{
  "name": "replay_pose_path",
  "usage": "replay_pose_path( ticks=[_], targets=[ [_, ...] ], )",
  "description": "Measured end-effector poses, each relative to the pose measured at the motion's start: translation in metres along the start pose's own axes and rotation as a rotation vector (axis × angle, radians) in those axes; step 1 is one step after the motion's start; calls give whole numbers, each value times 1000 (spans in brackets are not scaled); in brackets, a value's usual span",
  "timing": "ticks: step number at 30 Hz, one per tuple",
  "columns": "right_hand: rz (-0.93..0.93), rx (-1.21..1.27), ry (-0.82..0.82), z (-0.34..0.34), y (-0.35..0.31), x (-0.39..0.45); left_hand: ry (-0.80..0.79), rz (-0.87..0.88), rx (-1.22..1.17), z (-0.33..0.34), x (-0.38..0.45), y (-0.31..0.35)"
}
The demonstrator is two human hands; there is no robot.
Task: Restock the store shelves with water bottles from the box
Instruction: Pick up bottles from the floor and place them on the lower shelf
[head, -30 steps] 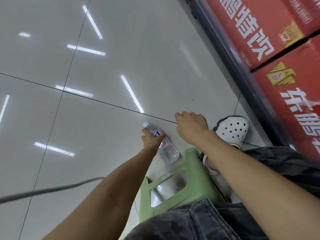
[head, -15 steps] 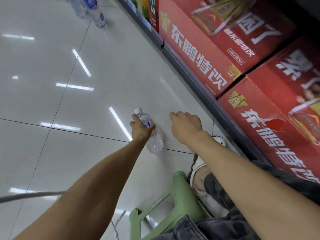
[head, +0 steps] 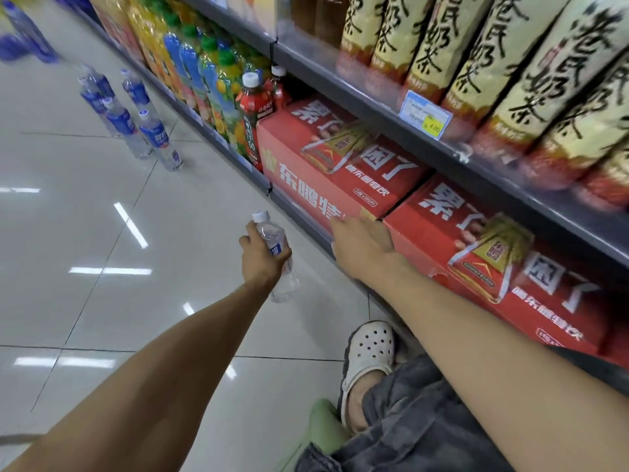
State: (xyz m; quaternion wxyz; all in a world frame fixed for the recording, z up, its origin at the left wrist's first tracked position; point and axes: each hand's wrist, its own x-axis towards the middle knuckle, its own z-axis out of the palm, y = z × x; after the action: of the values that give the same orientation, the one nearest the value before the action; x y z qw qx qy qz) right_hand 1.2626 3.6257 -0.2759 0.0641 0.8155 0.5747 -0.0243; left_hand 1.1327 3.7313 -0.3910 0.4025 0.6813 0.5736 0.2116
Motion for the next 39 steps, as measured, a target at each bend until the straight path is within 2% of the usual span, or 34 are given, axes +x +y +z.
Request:
replay_pose_path(
  ticks=[12, 18, 27, 33, 39],
  targets=[
    [153, -4, 210, -99, 56, -70, 69, 423, -63, -37, -41, 122],
    [212, -59, 387, -134, 74, -124, 102, 618, -136, -54, -76, 180],
    [404, -108, 509, -166, 130, -225, -33, 847, -302, -59, -163, 270],
    [537, -116, 571, -184, 174, -287, -148, 1035, -328, -40, -229, 320],
    [692, -120, 588, -185, 221, -354, -236, 1128, -417, -5, -297, 356]
  ],
)
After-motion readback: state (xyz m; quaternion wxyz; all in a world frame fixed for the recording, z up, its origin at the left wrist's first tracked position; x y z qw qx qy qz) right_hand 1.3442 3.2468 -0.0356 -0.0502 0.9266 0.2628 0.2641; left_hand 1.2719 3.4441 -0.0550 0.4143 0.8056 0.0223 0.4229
